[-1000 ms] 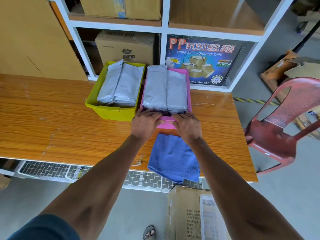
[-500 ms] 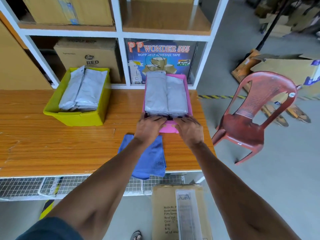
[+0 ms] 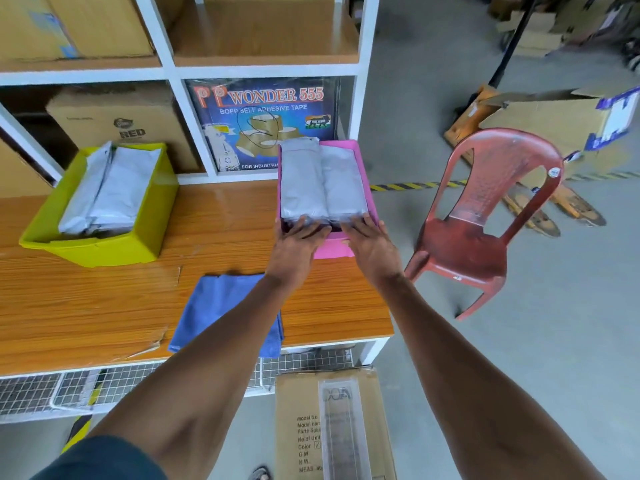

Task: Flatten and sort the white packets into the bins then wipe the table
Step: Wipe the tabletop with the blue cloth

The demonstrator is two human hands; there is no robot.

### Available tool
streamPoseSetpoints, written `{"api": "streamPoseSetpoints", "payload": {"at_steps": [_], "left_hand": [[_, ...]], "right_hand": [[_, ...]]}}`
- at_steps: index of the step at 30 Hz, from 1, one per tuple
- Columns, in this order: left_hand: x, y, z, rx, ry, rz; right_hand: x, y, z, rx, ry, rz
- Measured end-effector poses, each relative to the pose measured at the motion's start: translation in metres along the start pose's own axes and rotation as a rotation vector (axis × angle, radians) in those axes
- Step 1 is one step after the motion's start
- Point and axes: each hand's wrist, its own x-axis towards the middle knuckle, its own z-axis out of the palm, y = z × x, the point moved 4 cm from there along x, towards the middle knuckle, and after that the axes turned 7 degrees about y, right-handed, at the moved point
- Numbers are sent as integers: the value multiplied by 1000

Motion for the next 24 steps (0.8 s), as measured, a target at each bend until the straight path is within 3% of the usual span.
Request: {"api": "streamPoseSetpoints", "payload": {"at_steps": [14,22,24], "left_hand": [[20,7,19,-7,-80,-52],[18,17,16,42,-225,-86],[3,19,9,-6,-159,-108]], "right_hand": [[12,40,-2,182,-65,-84],[5,26,-9,88,-154,-49],[-8,9,-11,44,-125,-31]]}}
